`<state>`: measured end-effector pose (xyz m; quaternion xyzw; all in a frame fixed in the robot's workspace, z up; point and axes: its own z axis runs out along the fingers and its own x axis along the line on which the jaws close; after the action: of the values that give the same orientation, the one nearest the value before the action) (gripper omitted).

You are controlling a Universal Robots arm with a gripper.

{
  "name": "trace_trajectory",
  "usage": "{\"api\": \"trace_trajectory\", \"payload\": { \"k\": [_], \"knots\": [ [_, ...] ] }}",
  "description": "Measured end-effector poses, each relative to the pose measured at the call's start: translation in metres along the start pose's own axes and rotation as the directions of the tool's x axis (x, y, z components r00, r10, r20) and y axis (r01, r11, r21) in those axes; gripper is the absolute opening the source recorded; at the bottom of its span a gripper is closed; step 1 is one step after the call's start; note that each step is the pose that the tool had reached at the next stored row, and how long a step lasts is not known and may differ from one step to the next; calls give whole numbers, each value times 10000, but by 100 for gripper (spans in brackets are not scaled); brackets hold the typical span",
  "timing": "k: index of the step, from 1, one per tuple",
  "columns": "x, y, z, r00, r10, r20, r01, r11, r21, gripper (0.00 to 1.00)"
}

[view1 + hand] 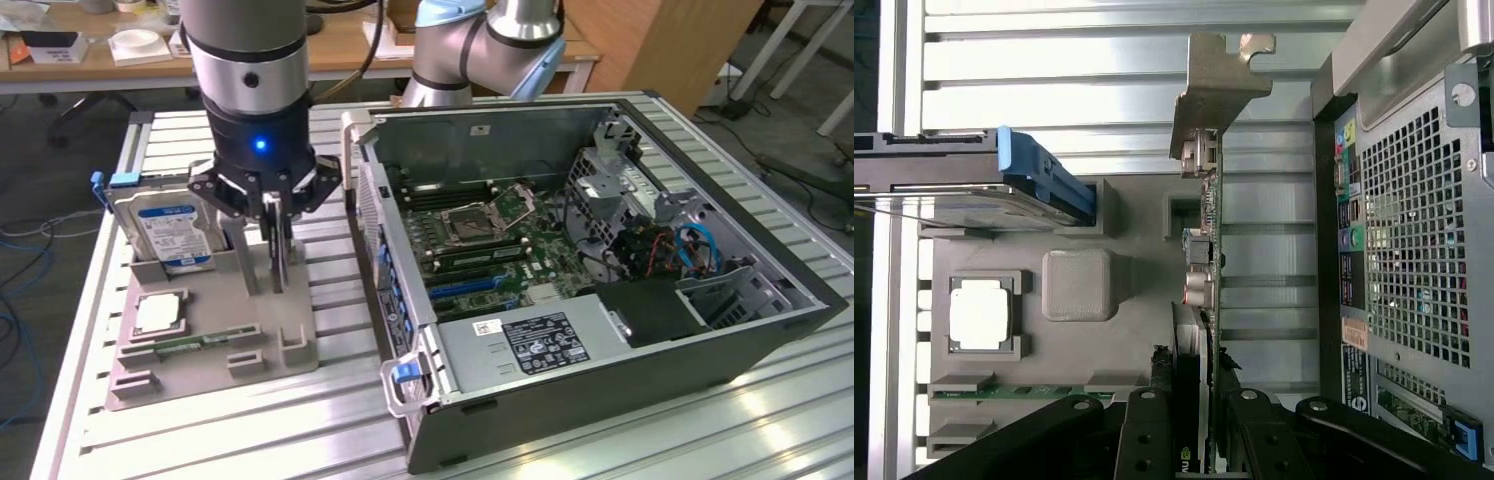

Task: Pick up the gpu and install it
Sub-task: 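Pick up the gpu and move the gpu toward the slot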

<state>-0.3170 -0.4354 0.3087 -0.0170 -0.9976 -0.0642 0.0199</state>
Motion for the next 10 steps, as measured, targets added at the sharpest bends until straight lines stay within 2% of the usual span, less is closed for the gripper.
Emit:
{"api": "trace_trajectory", "payload": {
  "k": [6,8,10],
  "knots": [
    [2,7,-53,10000,-1,0,1,10000,-4,27],
    [2,8,-62,10000,0,2,0,10000,39,27],
    [3,9,-69,10000,4,5,-4,9999,114,27]
  ]
}}
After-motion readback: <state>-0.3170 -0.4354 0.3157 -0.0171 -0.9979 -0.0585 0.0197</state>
